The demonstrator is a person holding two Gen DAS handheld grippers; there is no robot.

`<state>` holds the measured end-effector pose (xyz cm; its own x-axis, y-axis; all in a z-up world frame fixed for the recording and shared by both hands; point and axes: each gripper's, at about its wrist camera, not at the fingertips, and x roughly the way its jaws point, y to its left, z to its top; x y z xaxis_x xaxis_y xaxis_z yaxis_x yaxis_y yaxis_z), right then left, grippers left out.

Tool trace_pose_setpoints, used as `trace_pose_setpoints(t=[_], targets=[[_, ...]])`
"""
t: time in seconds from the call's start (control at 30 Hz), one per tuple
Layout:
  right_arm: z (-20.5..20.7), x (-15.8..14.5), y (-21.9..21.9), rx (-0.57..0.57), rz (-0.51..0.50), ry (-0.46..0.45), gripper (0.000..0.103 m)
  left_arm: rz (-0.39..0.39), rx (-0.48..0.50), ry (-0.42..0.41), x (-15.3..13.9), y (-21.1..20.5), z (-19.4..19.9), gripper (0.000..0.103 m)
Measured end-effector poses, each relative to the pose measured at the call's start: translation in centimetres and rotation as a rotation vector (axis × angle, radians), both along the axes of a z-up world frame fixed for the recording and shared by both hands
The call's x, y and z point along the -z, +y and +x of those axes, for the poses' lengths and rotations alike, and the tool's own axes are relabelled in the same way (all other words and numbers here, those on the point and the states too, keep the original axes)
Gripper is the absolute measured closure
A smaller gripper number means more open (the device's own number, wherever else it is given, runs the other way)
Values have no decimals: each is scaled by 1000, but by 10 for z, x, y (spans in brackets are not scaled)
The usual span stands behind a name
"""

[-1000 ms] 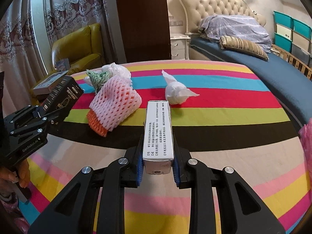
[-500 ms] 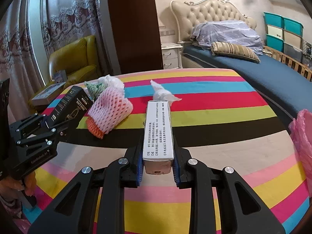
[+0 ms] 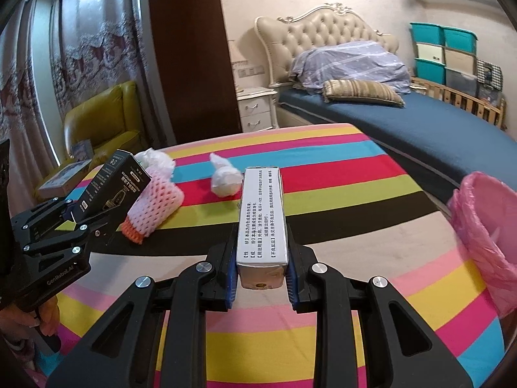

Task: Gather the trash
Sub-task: 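Carry the black box and white box over the wastebasket and release both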

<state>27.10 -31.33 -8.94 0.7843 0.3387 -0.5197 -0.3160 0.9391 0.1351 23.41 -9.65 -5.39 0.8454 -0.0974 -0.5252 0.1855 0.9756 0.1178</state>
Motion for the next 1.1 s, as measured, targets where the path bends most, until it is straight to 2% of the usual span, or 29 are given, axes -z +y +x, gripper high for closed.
trace_pose_setpoints(t=[0.4,0.73,1.1], targets=[[-6,-2,-56,135,39,-41,78,-3,143,-35,-2,-61,7,65],[-18,-5,-120,287,46,-77,78,0,302,-16,0,-120,16,65],[-28,-7,-208,463,17,-101,78,-73,481,3,-10,-215,56,65]])
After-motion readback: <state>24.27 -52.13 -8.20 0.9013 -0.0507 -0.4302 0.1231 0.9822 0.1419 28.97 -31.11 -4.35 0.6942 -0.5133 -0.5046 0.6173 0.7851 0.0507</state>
